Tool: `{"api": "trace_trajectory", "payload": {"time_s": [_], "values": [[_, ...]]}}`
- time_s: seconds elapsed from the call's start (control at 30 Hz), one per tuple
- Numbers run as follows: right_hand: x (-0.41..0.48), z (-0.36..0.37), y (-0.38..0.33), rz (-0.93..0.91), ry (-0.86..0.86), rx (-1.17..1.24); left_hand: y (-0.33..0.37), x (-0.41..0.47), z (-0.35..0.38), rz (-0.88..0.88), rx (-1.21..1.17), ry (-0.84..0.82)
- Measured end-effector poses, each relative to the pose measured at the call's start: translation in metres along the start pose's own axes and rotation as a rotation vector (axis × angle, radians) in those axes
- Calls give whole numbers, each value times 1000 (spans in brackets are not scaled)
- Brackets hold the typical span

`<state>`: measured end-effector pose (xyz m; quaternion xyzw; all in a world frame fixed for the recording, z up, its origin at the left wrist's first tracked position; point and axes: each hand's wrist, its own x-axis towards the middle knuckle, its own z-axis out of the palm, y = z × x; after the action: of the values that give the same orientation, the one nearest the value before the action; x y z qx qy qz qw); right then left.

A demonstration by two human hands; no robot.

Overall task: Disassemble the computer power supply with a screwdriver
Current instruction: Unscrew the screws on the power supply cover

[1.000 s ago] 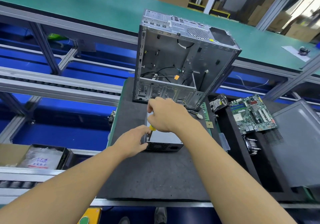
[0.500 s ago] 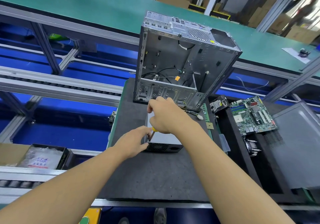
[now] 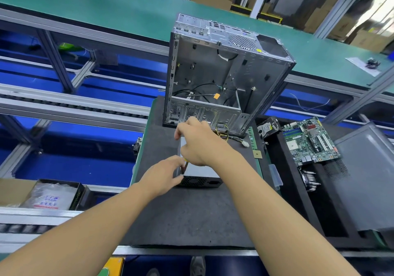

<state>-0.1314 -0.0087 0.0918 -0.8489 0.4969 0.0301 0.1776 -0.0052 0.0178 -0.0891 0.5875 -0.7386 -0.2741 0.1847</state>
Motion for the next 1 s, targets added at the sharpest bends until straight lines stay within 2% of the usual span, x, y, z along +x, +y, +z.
{"api": "trace_trajectory", "payload": {"time_s": [0.1,0.2,0.47,0.6,0.77,0.9,1.0], "values": [[-2,4,-1,27,109,-190,1,1,0,-4,-20,-1],[-1,7,-1,-1,164,-242,3,1,0,-35,-29,9],[-3,4,4,-33,53,34,10,5,-2,-62,50,39],[-10,0,12,-8,115,119,13,6,0,-46,60,21],[-21,-20,35,41,289,174,22,16,-10,-49,-13,33],[-33,-28,70,159,473,270,34,23,-12,-125,-281,240],[-44,-24,109,332,630,361,62,39,-6,-266,-781,248]]}}
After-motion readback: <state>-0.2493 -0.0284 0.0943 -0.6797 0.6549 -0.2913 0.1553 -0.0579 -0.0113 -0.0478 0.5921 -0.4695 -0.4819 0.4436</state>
